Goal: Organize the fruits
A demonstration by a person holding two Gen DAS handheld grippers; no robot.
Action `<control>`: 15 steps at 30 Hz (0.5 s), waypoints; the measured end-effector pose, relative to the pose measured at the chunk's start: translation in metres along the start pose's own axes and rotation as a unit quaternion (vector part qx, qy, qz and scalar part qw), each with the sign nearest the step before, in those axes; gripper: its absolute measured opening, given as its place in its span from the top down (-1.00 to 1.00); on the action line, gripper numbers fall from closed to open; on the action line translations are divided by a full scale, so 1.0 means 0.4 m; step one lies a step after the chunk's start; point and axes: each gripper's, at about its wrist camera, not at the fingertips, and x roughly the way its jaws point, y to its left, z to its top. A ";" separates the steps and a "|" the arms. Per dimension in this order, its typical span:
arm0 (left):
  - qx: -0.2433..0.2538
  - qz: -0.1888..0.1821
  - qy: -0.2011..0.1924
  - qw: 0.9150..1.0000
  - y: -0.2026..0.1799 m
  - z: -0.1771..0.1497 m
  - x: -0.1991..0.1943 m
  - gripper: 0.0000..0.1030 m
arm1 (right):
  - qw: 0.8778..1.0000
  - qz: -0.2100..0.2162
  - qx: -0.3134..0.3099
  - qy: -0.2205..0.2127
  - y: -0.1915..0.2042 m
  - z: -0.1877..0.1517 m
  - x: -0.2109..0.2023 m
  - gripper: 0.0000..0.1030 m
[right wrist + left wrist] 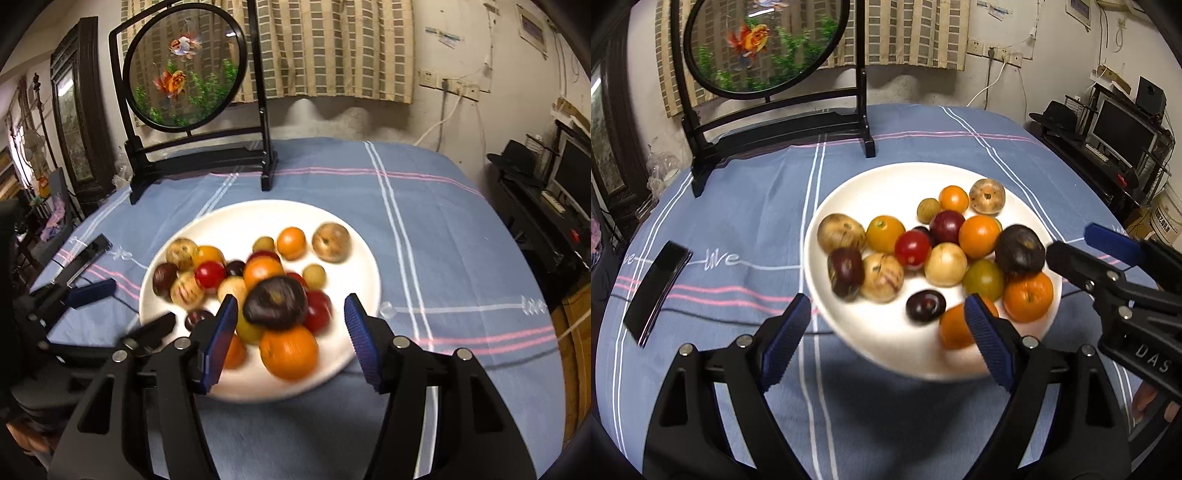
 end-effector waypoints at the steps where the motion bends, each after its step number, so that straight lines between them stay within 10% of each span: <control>1: -0.001 0.003 -0.002 1.000 0.002 -0.010 -0.012 -0.74 | 1.000 -0.002 -0.001 0.001 0.000 -0.009 -0.007 -0.17; 15: -0.029 0.030 -0.004 0.999 0.036 -0.137 -0.111 -0.89 | 0.999 -0.014 0.017 0.035 -0.001 -0.177 -0.082 -0.27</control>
